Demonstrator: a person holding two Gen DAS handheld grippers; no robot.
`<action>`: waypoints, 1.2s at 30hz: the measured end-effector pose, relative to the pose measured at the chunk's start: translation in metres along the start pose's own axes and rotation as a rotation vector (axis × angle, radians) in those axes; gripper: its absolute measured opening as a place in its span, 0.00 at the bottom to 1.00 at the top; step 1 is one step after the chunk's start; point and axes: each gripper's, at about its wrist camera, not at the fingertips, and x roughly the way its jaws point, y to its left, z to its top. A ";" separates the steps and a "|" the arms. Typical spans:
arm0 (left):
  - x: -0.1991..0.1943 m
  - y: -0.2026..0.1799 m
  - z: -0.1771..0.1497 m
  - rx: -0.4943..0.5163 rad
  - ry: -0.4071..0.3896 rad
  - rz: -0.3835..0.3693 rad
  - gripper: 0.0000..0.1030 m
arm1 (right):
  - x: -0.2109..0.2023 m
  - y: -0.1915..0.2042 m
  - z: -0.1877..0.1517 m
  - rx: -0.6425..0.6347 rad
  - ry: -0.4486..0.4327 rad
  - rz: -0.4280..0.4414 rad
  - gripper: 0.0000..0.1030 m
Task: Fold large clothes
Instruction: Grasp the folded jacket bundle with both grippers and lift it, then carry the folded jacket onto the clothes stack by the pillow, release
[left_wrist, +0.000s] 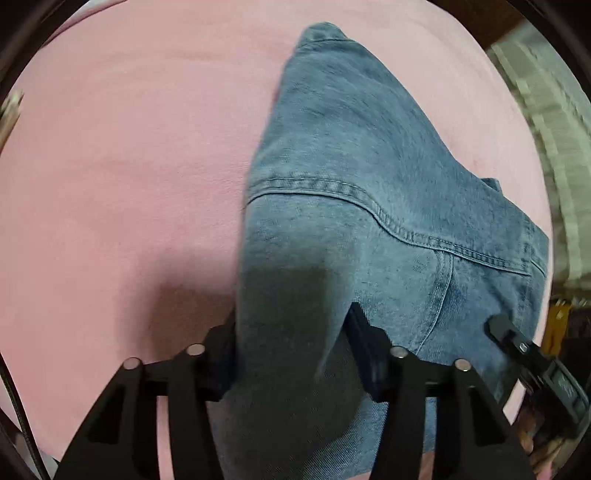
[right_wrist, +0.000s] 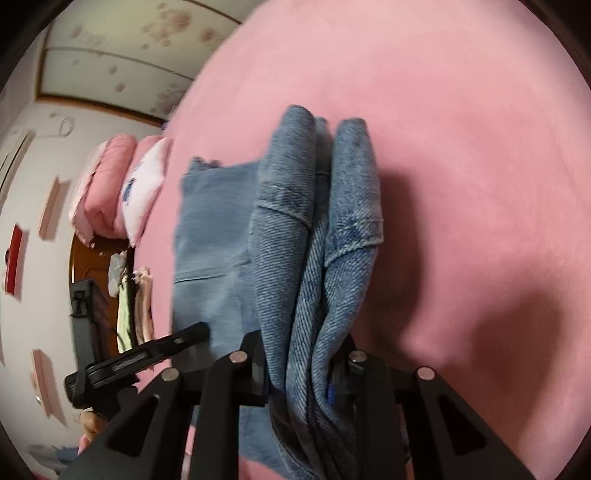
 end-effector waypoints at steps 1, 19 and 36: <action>-0.002 0.001 -0.001 0.002 -0.001 -0.003 0.44 | -0.005 0.010 -0.001 -0.018 -0.012 0.008 0.18; -0.152 0.197 -0.057 -0.115 -0.066 -0.091 0.39 | -0.030 0.237 -0.107 -0.260 -0.077 0.017 0.18; -0.364 0.528 0.060 -0.080 -0.407 0.462 0.39 | 0.228 0.568 -0.155 -0.410 -0.026 0.445 0.18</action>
